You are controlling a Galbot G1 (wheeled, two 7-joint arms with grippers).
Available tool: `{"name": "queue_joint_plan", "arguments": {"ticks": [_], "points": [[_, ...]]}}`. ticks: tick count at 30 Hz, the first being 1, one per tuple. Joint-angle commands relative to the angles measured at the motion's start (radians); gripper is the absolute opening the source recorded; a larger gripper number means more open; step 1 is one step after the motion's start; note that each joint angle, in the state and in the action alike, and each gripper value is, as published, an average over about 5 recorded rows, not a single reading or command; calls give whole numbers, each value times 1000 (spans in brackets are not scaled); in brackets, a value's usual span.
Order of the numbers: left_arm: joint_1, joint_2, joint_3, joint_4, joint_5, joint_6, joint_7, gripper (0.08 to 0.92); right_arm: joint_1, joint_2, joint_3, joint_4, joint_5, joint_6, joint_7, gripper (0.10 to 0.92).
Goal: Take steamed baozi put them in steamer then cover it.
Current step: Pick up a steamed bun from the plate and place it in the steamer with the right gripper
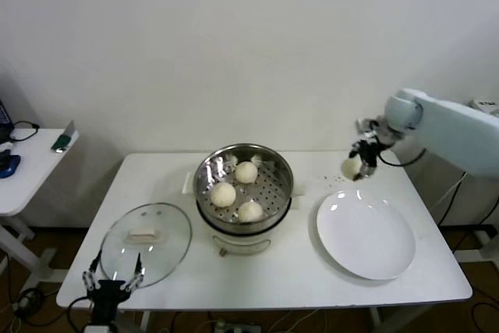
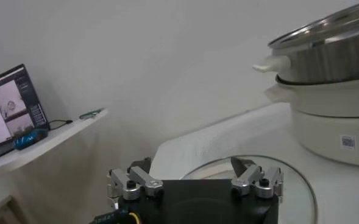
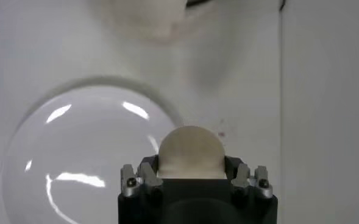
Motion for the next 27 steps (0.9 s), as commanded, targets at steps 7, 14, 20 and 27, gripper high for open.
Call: {"name": "queue_joint_plan", "arguments": {"ticks": [7,14,20,27], "points": [[21,2,35,0,1,-13,-9,823,298,411,-299,26,575,-106,68,687],[18,10,41,25,-13,-24,-13,823,248,506,-334,44,583,-123,90,687],[12,18,26,28,-24,-25,-14,823,192,530,-372,42,550,-123,95,687],[12,19,18,30,-33,-26,-14,823,130,506,-393,41,493,-122,109,687]]}}
